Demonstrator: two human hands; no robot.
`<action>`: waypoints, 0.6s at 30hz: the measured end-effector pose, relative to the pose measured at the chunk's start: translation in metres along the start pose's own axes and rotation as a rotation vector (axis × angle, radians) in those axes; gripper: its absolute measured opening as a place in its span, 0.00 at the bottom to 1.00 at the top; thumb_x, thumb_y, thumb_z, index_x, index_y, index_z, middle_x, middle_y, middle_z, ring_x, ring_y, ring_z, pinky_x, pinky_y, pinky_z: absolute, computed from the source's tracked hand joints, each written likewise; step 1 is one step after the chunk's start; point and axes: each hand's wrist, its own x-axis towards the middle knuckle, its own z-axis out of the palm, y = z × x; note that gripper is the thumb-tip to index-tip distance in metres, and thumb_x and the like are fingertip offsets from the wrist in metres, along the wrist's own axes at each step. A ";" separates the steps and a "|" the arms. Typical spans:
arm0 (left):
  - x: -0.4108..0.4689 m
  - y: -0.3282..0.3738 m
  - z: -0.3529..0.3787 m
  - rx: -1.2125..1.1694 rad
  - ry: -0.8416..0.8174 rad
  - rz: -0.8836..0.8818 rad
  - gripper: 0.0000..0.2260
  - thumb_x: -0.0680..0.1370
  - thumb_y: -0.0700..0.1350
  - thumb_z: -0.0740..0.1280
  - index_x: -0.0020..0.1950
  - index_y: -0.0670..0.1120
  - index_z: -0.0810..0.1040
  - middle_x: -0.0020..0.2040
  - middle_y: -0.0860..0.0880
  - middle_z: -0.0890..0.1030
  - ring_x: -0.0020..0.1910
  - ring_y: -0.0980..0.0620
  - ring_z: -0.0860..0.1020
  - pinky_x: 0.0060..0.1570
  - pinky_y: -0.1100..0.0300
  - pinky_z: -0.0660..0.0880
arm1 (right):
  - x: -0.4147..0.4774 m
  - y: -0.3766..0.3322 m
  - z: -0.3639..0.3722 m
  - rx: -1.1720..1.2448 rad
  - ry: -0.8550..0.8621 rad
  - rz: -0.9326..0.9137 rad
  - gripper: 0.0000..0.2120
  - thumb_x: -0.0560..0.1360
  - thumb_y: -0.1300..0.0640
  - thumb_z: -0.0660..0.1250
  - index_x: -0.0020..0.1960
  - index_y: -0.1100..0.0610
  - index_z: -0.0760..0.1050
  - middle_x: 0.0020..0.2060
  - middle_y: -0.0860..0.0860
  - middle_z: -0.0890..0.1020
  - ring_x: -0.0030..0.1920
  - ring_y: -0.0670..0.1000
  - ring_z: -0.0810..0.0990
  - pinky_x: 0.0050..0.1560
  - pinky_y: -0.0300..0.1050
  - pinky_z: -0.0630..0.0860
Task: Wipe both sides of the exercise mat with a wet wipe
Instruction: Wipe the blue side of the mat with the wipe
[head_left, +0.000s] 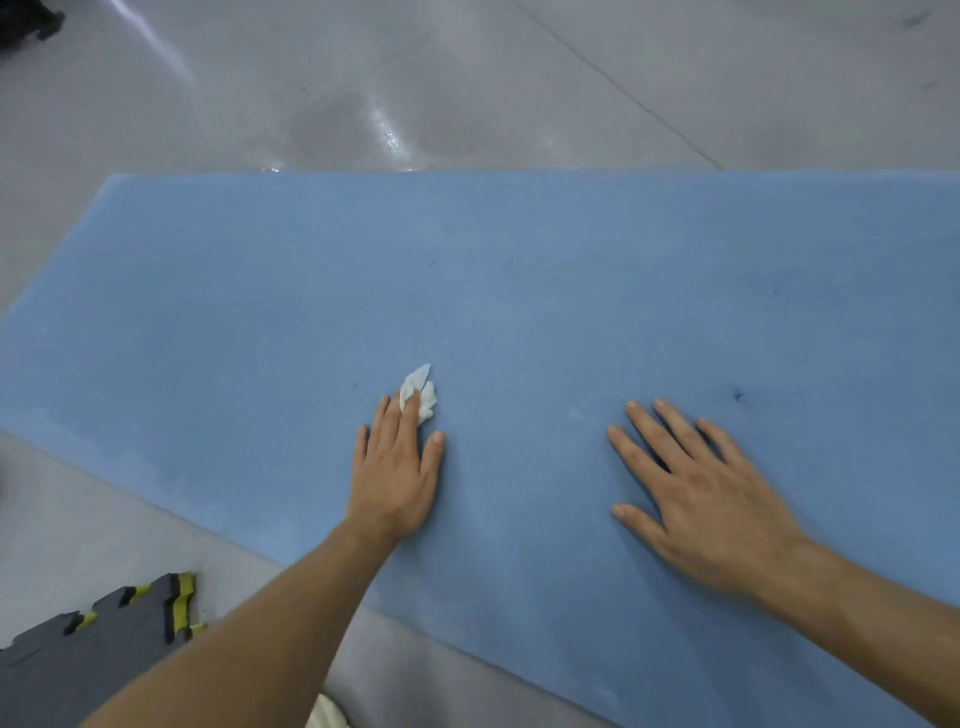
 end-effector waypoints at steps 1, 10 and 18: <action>0.009 0.000 -0.003 -0.011 -0.002 -0.017 0.35 0.80 0.65 0.44 0.85 0.52 0.49 0.84 0.56 0.52 0.83 0.54 0.47 0.80 0.50 0.44 | 0.005 0.002 -0.003 -0.007 -0.015 -0.010 0.35 0.78 0.35 0.54 0.78 0.53 0.72 0.79 0.55 0.69 0.78 0.59 0.69 0.73 0.60 0.62; 0.087 -0.021 -0.029 0.009 -0.044 -0.013 0.29 0.86 0.59 0.48 0.85 0.53 0.46 0.85 0.57 0.48 0.83 0.55 0.44 0.81 0.49 0.42 | 0.074 0.021 -0.045 -0.240 -0.126 -0.139 0.36 0.71 0.35 0.56 0.67 0.55 0.82 0.66 0.56 0.82 0.64 0.61 0.83 0.62 0.60 0.77; 0.162 -0.062 -0.056 0.019 -0.072 -0.020 0.28 0.86 0.59 0.48 0.85 0.54 0.46 0.85 0.57 0.48 0.83 0.53 0.44 0.81 0.45 0.42 | 0.150 0.000 -0.079 -0.366 -0.222 -0.308 0.34 0.73 0.33 0.56 0.67 0.52 0.82 0.66 0.56 0.82 0.62 0.59 0.84 0.53 0.58 0.84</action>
